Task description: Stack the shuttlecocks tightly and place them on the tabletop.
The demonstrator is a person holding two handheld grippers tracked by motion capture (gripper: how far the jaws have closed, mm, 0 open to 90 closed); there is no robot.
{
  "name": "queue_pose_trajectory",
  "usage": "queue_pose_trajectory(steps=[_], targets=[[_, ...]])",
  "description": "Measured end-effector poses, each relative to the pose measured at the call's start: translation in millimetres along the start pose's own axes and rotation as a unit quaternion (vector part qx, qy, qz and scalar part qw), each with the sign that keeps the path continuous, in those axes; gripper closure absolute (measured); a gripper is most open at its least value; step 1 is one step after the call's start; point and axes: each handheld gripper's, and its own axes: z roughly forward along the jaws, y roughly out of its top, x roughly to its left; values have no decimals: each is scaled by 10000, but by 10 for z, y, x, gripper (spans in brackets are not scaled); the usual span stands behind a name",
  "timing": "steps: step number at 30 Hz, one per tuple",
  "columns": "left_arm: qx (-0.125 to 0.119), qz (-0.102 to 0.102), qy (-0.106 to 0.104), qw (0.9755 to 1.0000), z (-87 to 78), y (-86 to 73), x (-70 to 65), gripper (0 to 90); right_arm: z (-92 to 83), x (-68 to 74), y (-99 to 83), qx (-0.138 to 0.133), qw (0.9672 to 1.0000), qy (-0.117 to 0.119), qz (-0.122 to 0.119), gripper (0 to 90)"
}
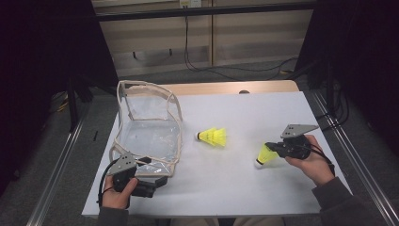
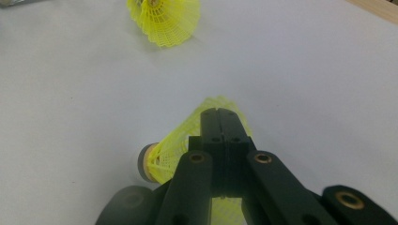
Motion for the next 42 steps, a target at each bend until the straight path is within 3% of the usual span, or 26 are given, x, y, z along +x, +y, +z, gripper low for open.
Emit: queue_pose_trajectory(steps=[30,42], targets=[[7,12,18,10000,-1,3,-2,31,-81,-93,-323,-7,9994,-14,353,900],[1,7,16,10000,1,3,-3,31,-143,-94,-342,-106,9990,-22,425,895]])
